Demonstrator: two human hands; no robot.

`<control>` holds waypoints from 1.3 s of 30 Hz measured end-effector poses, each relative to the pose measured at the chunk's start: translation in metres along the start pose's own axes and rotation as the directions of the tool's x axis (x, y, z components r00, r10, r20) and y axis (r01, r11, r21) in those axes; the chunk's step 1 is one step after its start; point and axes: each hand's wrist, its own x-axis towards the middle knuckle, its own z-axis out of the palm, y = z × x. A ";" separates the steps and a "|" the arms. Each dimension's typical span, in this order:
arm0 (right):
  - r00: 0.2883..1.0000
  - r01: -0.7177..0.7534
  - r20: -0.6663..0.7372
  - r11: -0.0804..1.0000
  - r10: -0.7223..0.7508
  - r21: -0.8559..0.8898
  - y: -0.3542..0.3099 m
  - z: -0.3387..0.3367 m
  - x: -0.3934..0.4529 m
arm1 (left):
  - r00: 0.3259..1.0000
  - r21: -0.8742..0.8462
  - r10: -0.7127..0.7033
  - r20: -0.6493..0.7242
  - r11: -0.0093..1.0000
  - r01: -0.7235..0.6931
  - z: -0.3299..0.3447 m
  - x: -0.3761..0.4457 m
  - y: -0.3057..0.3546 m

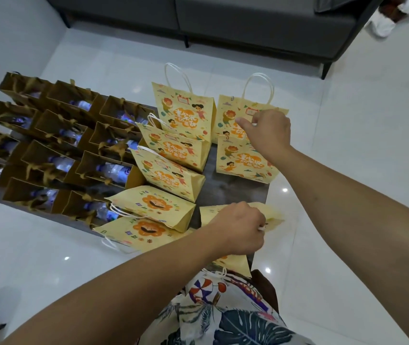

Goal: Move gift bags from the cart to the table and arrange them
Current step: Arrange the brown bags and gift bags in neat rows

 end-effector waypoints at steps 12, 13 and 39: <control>0.999 -0.031 0.013 0.995 0.030 0.100 -0.023 0.013 0.002 | 0.998 0.037 -0.019 0.060 0.999 0.017 -0.011 -0.011 -0.022; 0.999 -0.032 0.004 0.996 0.032 0.089 -0.024 0.013 0.001 | 0.997 0.041 -0.021 0.073 0.999 0.018 -0.012 -0.012 -0.025; 0.882 0.056 0.441 0.967 -0.164 0.247 -0.022 0.005 -0.304 | 0.982 -0.028 0.099 -0.163 0.994 -0.105 0.008 -0.033 -0.063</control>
